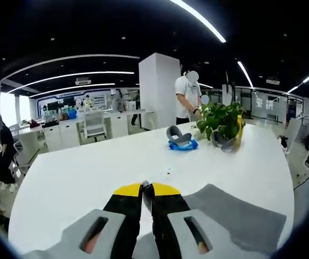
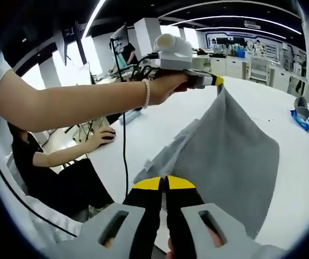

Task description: Fold the towel on the table until its edges align and the towel forms a compact rectangular stack.

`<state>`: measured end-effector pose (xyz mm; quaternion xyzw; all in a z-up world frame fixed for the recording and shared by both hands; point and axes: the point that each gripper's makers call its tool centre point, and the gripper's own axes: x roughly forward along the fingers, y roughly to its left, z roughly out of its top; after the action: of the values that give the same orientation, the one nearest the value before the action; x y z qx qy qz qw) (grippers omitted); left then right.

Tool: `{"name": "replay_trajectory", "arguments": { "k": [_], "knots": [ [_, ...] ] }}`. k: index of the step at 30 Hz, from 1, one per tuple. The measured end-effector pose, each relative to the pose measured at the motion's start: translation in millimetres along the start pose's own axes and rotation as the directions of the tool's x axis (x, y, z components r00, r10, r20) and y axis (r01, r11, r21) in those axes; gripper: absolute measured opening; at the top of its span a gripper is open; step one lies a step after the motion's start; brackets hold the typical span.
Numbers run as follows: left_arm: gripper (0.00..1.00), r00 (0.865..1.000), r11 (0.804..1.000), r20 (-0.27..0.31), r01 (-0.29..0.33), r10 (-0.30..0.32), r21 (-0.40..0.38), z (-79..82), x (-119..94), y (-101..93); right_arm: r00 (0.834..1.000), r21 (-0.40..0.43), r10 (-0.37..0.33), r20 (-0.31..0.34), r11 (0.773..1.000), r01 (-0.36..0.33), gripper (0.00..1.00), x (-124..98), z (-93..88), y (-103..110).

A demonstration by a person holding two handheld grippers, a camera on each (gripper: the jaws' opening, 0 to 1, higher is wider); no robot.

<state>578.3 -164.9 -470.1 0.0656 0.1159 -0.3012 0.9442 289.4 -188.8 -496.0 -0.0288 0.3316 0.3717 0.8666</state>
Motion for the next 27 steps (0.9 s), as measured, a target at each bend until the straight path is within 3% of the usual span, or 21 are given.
{"name": "replay_trajectory", "arguments": {
  "k": [12, 19, 21, 27],
  "knots": [
    [0.06, 1.000, 1.000, -0.023, -0.001, 0.001, -0.003, -21.7, -4.3, 18.1, 0.996, -0.031, 0.084, -0.006, 0.996, -0.084, 0.00, 29.6, -3.9, 20.7],
    [0.01, 0.999, 1.000, -0.022, -0.026, 0.026, 0.005, -31.6, -1.8, 29.1, 0.992, -0.071, 0.116, -0.044, 0.990, -0.119, 0.00, 54.6, -16.6, 26.6],
    [0.01, 0.999, 0.999, -0.016, -0.028, 0.027, -0.026, -33.4, -1.1, 33.0, 0.992, -0.080, 0.121, -0.047, 0.989, -0.124, 0.00, 60.8, -19.2, 27.5],
    [0.01, 0.999, 1.000, -0.052, -0.012, 0.011, -0.028, -54.7, 5.3, 31.2, 0.989, -0.083, 0.130, -0.071, 0.987, -0.136, 0.00, 80.3, -28.5, 28.1]
  ]
}}
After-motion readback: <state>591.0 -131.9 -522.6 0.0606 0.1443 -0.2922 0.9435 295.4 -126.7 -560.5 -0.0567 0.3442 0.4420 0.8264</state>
